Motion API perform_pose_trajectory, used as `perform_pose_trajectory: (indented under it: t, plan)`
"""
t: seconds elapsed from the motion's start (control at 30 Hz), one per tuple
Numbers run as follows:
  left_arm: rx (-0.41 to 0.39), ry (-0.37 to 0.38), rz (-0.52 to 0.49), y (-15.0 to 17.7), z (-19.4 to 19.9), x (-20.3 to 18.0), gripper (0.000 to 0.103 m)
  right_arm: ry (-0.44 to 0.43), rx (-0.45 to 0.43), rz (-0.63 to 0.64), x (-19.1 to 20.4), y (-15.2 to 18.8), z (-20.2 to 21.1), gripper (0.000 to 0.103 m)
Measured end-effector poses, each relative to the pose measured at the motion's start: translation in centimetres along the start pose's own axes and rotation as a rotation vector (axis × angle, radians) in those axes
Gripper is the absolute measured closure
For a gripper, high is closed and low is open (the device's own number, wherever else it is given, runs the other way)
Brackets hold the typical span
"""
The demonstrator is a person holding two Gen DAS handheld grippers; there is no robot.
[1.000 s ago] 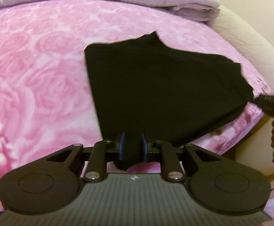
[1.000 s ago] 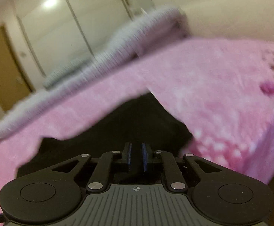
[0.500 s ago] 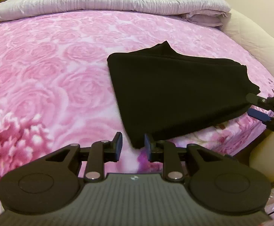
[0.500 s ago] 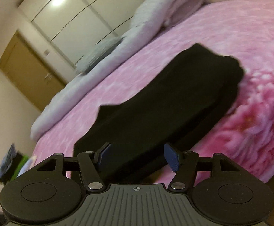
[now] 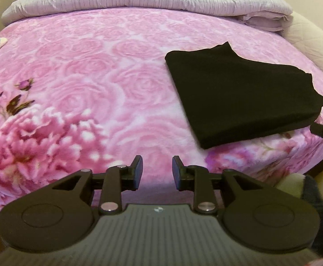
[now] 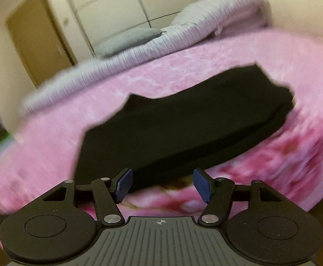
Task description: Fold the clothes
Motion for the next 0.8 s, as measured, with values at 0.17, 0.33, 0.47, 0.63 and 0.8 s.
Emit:
perform_pose_trajectory:
  t: [0.17,0.33,0.47,0.63,0.8]
  plan:
    - [-0.017,0.028,-0.036,-0.3,0.4,-1.2,0.078,0.107,0.003,0.113,0.8,0.9,0.2,0.038]
    - [-0.012,0.059,-0.078,-1.0,-0.1,-2.7,0.078,0.151,0.028,0.128,0.4,1.7,-0.2,0.038]
    - [-0.006,0.061,-0.108,-1.3,-0.4,-3.4,0.078,0.162,0.048,0.111,-0.1,2.0,0.1,0.038]
    - [-0.013,0.057,-0.112,-1.1,0.0,-3.9,0.078,0.132,0.053,0.122,0.6,2.1,0.2,0.038]
    - [-0.010,0.043,-0.118,-0.9,0.3,-4.3,0.077,0.085,0.061,0.146,1.6,2.2,0.0,0.038]
Point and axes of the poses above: each gripper's, at about its wrist camera, not at the fingertips, and z roughly against the way its jaws point, x to its left, y to its underside, the point moved 7 cm from there along -z, roughly the way its jaws point, and after that the axes turned 2 degrees about -z, right-handed, at the moved point
